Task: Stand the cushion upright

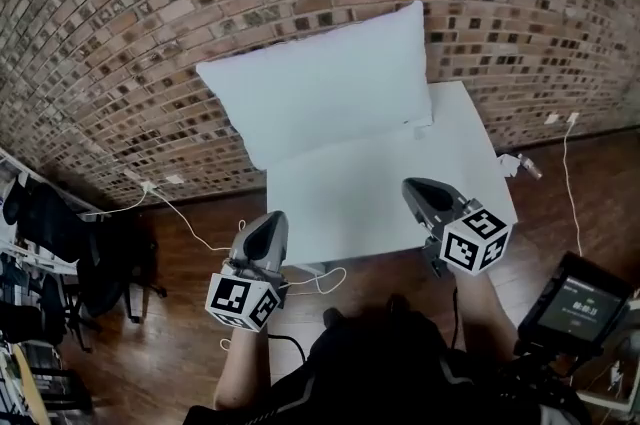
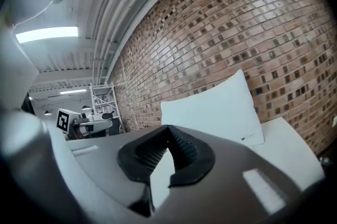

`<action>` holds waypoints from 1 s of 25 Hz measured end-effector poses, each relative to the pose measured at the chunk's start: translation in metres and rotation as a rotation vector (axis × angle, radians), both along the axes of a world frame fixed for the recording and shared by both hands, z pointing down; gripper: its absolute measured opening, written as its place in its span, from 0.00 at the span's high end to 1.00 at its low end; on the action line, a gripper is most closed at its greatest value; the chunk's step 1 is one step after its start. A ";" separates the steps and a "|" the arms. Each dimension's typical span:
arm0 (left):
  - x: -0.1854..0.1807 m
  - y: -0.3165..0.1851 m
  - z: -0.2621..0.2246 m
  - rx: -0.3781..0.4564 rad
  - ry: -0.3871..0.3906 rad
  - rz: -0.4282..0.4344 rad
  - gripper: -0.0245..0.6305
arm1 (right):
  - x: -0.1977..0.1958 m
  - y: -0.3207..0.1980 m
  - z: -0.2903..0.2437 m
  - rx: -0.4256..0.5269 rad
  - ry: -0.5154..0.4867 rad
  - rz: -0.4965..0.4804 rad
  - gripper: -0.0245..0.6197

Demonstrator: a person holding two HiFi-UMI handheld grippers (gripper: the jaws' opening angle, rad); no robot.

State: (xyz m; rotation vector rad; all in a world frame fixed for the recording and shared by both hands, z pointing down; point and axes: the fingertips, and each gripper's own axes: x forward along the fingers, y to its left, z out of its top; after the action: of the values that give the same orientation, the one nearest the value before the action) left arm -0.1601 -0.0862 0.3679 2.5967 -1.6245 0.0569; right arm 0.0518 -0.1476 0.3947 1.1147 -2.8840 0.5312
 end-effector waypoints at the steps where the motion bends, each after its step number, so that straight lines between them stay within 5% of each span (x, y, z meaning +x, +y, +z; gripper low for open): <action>1: -0.008 0.002 0.001 -0.005 -0.001 0.001 0.96 | -0.005 0.004 -0.001 0.004 0.011 0.010 0.95; 6: -0.025 0.005 0.013 -0.036 0.049 0.000 0.96 | -0.012 0.018 -0.008 0.043 0.069 0.034 0.95; 25: -0.009 0.015 -0.011 0.004 0.020 0.014 0.96 | 0.004 0.029 -0.036 0.104 0.069 0.038 0.95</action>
State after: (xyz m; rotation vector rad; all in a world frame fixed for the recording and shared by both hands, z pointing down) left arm -0.1695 -0.0717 0.3573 2.6027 -1.6019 0.0284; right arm 0.0554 -0.1183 0.3583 1.1785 -2.8653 0.3398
